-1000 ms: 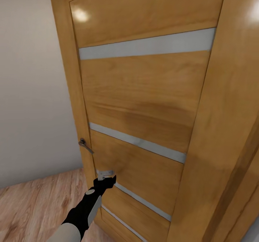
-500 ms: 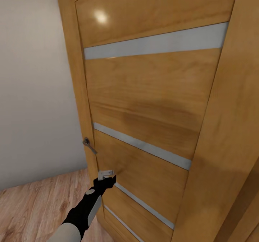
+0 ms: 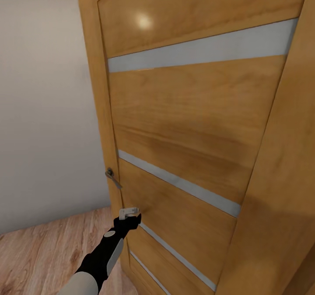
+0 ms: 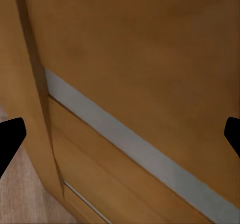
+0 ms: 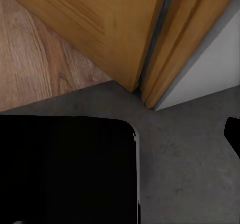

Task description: Move the two storage containers from the living room to the garage. In the garage, place one container on the floor and stack the other container on top of it (either order is fine).

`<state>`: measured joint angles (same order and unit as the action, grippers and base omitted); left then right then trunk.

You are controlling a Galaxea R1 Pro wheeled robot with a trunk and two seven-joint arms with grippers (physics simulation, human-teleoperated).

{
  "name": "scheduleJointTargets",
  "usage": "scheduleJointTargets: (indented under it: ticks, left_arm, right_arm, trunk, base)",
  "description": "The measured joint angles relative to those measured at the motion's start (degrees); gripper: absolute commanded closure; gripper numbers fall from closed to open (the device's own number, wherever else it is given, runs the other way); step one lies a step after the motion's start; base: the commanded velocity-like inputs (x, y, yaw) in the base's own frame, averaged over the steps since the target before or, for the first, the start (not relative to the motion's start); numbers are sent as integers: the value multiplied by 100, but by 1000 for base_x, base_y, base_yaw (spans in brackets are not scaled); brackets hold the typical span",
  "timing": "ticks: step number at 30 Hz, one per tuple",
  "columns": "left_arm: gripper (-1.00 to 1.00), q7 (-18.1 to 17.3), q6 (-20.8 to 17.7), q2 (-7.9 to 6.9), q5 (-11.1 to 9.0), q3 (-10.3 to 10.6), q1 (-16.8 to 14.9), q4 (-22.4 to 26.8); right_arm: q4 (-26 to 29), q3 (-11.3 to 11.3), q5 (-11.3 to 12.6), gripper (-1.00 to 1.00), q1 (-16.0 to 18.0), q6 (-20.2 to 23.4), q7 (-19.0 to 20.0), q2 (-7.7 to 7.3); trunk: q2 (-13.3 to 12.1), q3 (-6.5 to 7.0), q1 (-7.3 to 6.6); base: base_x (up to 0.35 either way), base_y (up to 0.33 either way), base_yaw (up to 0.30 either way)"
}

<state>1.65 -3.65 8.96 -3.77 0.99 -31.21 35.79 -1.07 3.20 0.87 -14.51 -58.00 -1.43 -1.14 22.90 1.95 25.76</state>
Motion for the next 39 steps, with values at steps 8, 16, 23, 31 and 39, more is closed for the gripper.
scheduleJointTargets:
  ticks: [8, 16, 23, 31, 39]
  left_arm:
    - [-100, -6, 6, 3, -3, -4, -1, 6]
    - [-100, -6, 6, 2, -4, -4, -1, 6]
    - [-100, 7, 11, -1, 9, -10, -3, 5]
    - [-100, 17, 8, -3, 22, -17, -1, 1]
    - [-100, 2, 1, 3, -2, 1, 2, -5]
  right_arm:
    - [0, 0, 0, -100, 0, 0, 0, 0]
    - [0, 0, 0, -100, 0, 0, 0, 0]
    - [1, 0, 0, -100, -1, 1, 0, 0]
    - [1, 0, -7, -100, 0, 0, 0, 0]
    - [0, 0, -8, -100, 0, 0, 0, 0]
  trunk:
    - [-1, 1, 0]
    - [-1, 1, 1]
    - [0, 13, 0]
    - [0, 40, 0]
    - [1, 41, -2]
  base:
    - [1, 87, 0]
    - [0, 7, 0]
    - [0, 0, -140]
    - [0, 0, -181]
    - [113, 0, -12]
